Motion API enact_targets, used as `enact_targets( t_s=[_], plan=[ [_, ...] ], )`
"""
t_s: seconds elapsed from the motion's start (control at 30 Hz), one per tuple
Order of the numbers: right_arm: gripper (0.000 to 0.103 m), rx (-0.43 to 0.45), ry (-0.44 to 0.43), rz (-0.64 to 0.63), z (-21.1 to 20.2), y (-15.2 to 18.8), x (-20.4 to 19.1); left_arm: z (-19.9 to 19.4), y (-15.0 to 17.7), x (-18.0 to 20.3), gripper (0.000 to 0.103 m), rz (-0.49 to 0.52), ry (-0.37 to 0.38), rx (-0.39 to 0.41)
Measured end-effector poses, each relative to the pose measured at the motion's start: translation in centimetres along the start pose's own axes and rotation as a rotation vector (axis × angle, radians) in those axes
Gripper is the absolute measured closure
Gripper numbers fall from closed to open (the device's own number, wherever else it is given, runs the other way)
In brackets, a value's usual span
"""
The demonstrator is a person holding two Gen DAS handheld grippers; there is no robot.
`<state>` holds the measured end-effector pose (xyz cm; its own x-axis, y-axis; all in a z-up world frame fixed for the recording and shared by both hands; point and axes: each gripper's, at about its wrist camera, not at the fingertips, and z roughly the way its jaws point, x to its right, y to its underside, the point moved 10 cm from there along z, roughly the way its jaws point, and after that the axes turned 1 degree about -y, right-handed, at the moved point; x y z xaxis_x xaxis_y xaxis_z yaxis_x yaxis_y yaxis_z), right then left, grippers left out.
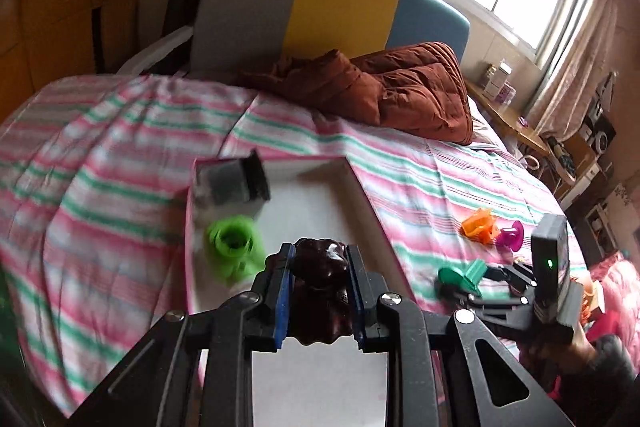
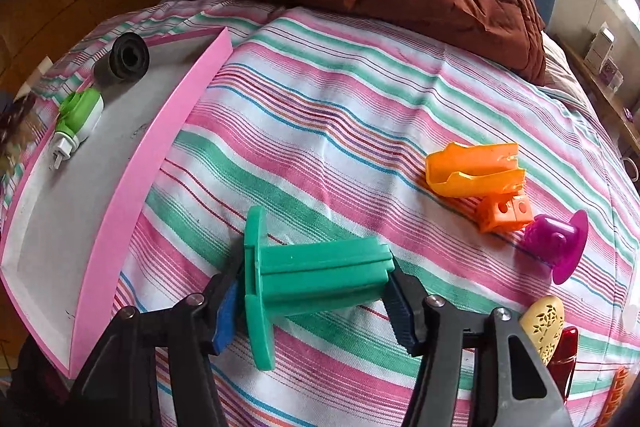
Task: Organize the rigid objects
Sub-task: 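Carry the brown knob to the tray with the left gripper while the right gripper grasps the teal spool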
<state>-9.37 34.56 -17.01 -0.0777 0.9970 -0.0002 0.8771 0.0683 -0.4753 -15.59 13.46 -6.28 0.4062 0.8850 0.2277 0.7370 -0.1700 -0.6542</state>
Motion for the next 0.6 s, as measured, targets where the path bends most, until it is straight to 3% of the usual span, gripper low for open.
enact_targets(
  t_s=[0.17,0.47,0.5,0.53,0.6],
  plan=[
    [0.042,-0.009,-0.021,0.013,0.0,0.1,0.1,5.0,-2.6,0.3,0.079,0.007,-0.008,-0.056],
    [0.042,-0.018,-0.017,-0.002,0.0,0.0,-0.2,12.9,-4.5,-0.5,0.077,-0.004,-0.057,-0.145],
    [0.042,-0.018,-0.017,-0.004,-0.1,0.0,-0.3,13.2,-5.1,-0.5,0.073,-0.007,-0.057,-0.124],
    [0.042,-0.017,-0.017,-0.005,-0.1,0.1,-0.3,13.4,-5.4,-0.7,0.060,-0.006,-0.064,-0.122],
    [0.042,-0.017,-0.018,-0.004,-0.1,0.1,-0.3,13.2,-5.8,-0.9,0.052,-0.024,-0.073,-0.117]
  ],
)
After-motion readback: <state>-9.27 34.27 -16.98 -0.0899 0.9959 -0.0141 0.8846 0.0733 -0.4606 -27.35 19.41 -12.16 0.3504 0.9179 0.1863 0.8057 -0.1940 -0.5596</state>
